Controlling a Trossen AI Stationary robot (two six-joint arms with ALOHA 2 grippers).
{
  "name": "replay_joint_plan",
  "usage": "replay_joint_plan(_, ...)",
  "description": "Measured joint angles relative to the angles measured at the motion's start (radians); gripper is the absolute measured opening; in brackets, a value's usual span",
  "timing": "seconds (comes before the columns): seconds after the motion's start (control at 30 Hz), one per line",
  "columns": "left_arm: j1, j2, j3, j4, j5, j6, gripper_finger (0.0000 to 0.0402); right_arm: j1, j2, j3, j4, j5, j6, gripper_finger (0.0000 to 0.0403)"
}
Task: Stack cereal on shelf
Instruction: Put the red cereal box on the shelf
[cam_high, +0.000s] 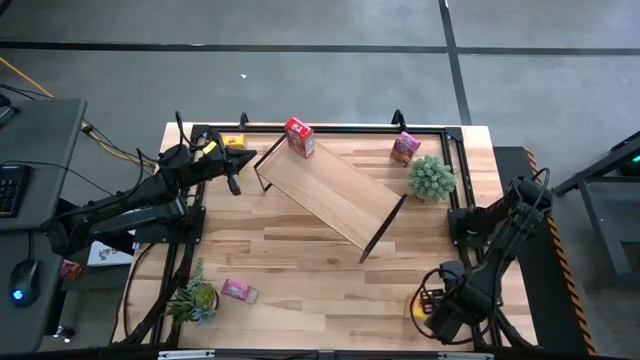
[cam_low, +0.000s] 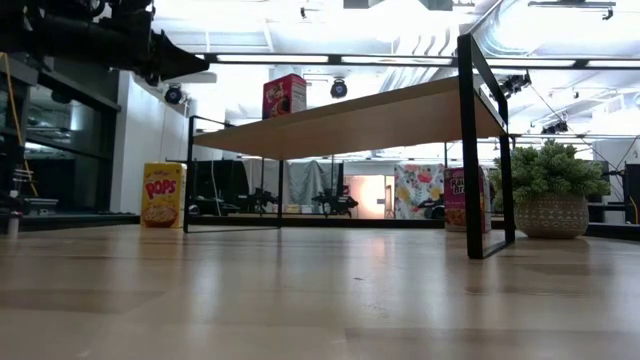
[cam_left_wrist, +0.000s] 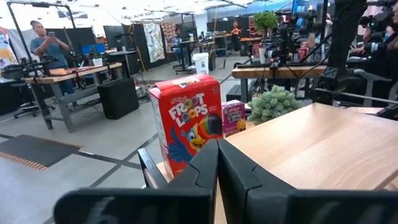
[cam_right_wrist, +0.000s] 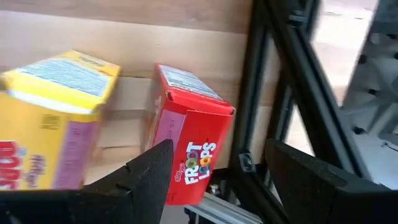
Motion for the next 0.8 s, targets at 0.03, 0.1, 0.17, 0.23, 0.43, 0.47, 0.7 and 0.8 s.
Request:
replay_joint_plan(0.03,0.0,0.0,0.0,0.0,0.0,0.0,0.0001,-0.003,0.001,0.0,0.006,0.013,-0.002,0.025)
replay_joint_plan(0.1,0.0,0.0,0.0,0.001,0.0,0.0,0.0001,-0.006,0.002,0.0,0.018,0.038,-0.005,0.025)
replay_joint_plan(0.17,0.0,0.0,0.0,0.002,0.0,0.0,0.0,-0.01,0.002,0.0,0.02,0.053,-0.006,0.025)
replay_joint_plan(0.23,0.0,0.0,0.0,0.006,0.0,0.0,0.0001,-0.009,0.002,0.0,0.008,0.054,-0.006,0.025)
replay_joint_plan(0.43,0.0,0.0,0.0,0.01,0.0,0.0,0.0,-0.009,0.002,0.0,-0.024,0.049,-0.01,0.025)
replay_joint_plan(0.47,0.0,0.0,0.0,0.01,0.0,0.0,0.0,-0.009,0.002,0.0,-0.024,0.049,-0.013,0.025)
replay_joint_plan(0.7,0.0,0.0,0.0,0.01,0.0,0.0,0.0,-0.009,-0.024,0.004,-0.029,0.054,-0.015,0.025)
replay_joint_plan(0.8,0.0,0.0,0.0,0.011,0.0,0.0,0.0,-0.008,-0.036,0.02,-0.041,0.059,-0.017,0.025)
